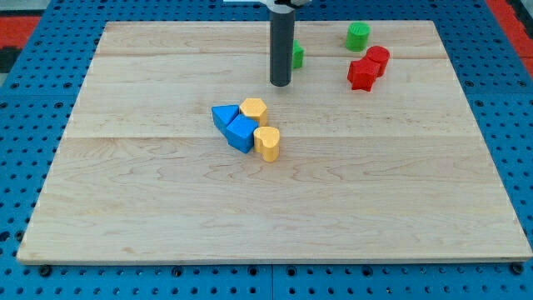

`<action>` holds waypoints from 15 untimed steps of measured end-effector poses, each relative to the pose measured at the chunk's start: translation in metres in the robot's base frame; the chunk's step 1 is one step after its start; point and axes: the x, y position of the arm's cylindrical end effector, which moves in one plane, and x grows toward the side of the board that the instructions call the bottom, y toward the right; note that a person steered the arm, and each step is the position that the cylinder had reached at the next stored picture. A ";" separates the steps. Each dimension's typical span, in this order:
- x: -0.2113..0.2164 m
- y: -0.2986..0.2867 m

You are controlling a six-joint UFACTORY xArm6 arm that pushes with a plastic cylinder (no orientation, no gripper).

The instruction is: Push the yellow heart to the bottom vertical of the yellow hexagon

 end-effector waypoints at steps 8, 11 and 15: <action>-0.068 0.176; -0.083 0.135; 0.091 0.065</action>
